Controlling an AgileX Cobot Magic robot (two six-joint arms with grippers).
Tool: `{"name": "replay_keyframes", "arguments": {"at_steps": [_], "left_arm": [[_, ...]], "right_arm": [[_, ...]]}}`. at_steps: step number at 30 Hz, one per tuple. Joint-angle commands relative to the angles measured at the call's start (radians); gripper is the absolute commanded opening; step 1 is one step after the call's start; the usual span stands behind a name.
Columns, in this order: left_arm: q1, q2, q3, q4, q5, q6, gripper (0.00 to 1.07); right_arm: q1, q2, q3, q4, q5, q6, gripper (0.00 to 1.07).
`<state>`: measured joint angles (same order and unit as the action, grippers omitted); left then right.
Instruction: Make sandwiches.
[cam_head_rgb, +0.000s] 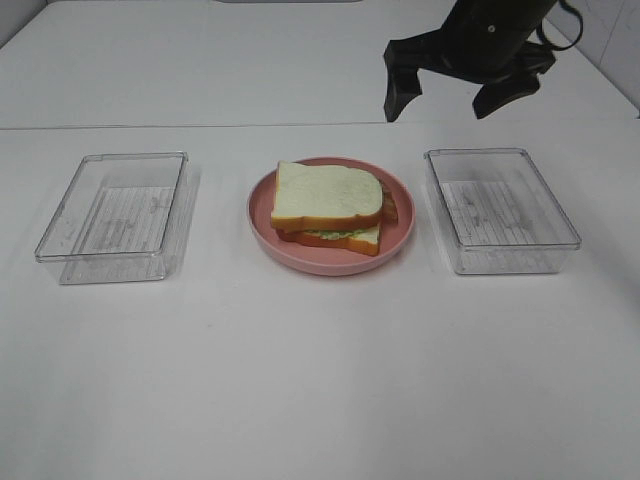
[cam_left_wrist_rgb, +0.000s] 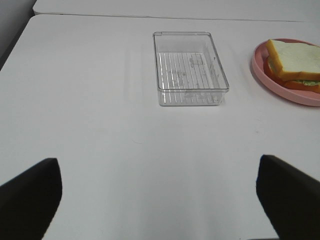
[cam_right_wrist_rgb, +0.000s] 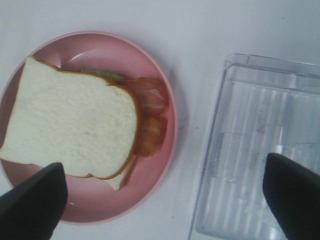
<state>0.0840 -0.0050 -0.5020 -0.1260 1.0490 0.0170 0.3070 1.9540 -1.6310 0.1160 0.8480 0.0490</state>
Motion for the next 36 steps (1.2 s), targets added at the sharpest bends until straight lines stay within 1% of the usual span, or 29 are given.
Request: {"name": "replay_keyframes", "arguments": {"at_steps": [1, 3, 4, 5, 6, 7, 9, 11, 12, 17, 18, 19, 20, 21, 22, 23, 24, 25, 26, 27, 28, 29, 30, 31, 32, 33, 34, 35, 36], "left_arm": [[-0.003, -0.019, 0.003, -0.005, -0.016, 0.000, 1.00], [-0.003, -0.019, 0.003, -0.005, -0.016, 0.000, 1.00], [-0.003, -0.019, 0.003, -0.005, -0.016, 0.000, 1.00], [-0.003, -0.019, 0.003, -0.005, -0.016, 0.000, 1.00], [-0.003, -0.019, 0.003, -0.005, -0.016, 0.000, 1.00], [-0.003, -0.019, 0.003, -0.005, -0.016, 0.000, 1.00], [-0.003, -0.019, 0.003, -0.005, -0.016, 0.000, 1.00], [-0.003, -0.019, 0.003, -0.005, -0.016, 0.000, 1.00], [-0.003, -0.019, 0.003, -0.005, -0.016, 0.000, 1.00], [-0.003, -0.019, 0.003, -0.005, -0.016, 0.000, 1.00], [-0.003, -0.019, 0.003, -0.005, -0.016, 0.000, 1.00], [-0.003, -0.019, 0.003, -0.005, -0.016, 0.000, 1.00], [-0.003, -0.019, 0.003, -0.005, -0.016, 0.000, 1.00], [-0.003, -0.019, 0.003, -0.005, -0.016, 0.000, 1.00], [-0.003, -0.019, 0.003, -0.005, -0.016, 0.000, 1.00], [-0.003, -0.019, 0.003, -0.005, -0.016, 0.000, 1.00], [-0.003, -0.019, 0.003, -0.005, -0.016, 0.000, 1.00], [-0.003, -0.019, 0.003, -0.005, -0.016, 0.000, 1.00], [-0.003, -0.019, 0.003, -0.005, -0.016, 0.000, 1.00], [-0.003, -0.019, 0.003, -0.005, -0.016, 0.000, 1.00], [-0.003, -0.019, 0.003, -0.005, -0.016, 0.000, 1.00], [-0.003, -0.019, 0.003, -0.005, -0.016, 0.000, 1.00], [-0.003, -0.019, 0.003, -0.005, -0.016, 0.000, 1.00], [-0.003, -0.019, 0.003, -0.005, -0.016, 0.000, 1.00], [-0.003, -0.019, 0.003, -0.005, -0.016, 0.000, 1.00], [-0.003, -0.019, 0.003, -0.005, -0.016, 0.000, 1.00], [-0.003, -0.019, 0.003, -0.005, -0.016, 0.000, 1.00], [-0.003, -0.019, 0.003, -0.005, -0.016, 0.000, 1.00], [-0.003, -0.019, 0.003, -0.005, -0.016, 0.000, 1.00]], "right_arm": [[-0.021, -0.015, -0.005, -0.043, 0.024, 0.020, 0.97], [-0.120, -0.022, -0.005, -0.043, 0.089, 0.022, 0.96], [-0.120, -0.022, -0.005, -0.043, 0.089, 0.022, 0.96], [-0.142, -0.022, -0.005, -0.043, 0.103, 0.027, 0.96], [-0.188, -0.022, -0.005, -0.043, 0.125, 0.040, 0.96], [-0.188, -0.022, -0.005, -0.043, 0.125, 0.040, 0.96], [-0.223, -0.022, -0.005, -0.046, 0.158, 0.039, 0.96], [-0.223, -0.022, -0.005, -0.055, 0.175, 0.039, 0.96], [-0.220, -0.023, -0.003, -0.079, 0.203, 0.039, 0.96], [-0.218, -0.048, 0.021, -0.083, 0.255, 0.035, 0.96], [-0.218, -0.095, 0.080, -0.084, 0.250, 0.033, 0.96], [-0.218, -0.095, 0.080, -0.084, 0.250, 0.033, 0.96], [-0.218, -0.127, 0.112, -0.084, 0.241, 0.030, 0.96], [-0.218, -0.196, 0.195, -0.084, 0.219, 0.029, 0.96], [-0.218, -0.196, 0.195, -0.084, 0.219, 0.029, 0.96], [-0.218, -0.241, 0.246, -0.084, 0.204, 0.029, 0.96], [-0.218, -0.329, 0.335, -0.084, 0.175, 0.029, 0.96], [-0.218, -0.329, 0.335, -0.084, 0.175, 0.029, 0.96], [-0.218, -0.432, 0.426, -0.083, 0.151, 0.029, 0.96], [-0.218, -0.485, 0.469, -0.083, 0.139, 0.029, 0.96], [-0.218, -0.485, 0.469, -0.083, 0.139, 0.029, 0.96], [-0.218, -0.581, 0.540, -0.083, 0.126, 0.029, 0.96], [-0.218, -0.634, 0.577, -0.084, 0.116, 0.030, 0.96], [-0.218, -0.634, 0.577, -0.084, 0.116, 0.030, 0.96], [-0.218, -0.678, 0.606, -0.084, 0.109, 0.030, 0.96], [-0.218, -0.784, 0.676, -0.084, 0.088, 0.030, 0.96], [-0.218, -0.784, 0.676, -0.084, 0.088, 0.030, 0.96], [-0.218, -0.889, 0.744, -0.084, 0.068, 0.030, 0.96], [-0.218, -0.932, 0.770, -0.084, 0.060, 0.028, 0.96]]}}
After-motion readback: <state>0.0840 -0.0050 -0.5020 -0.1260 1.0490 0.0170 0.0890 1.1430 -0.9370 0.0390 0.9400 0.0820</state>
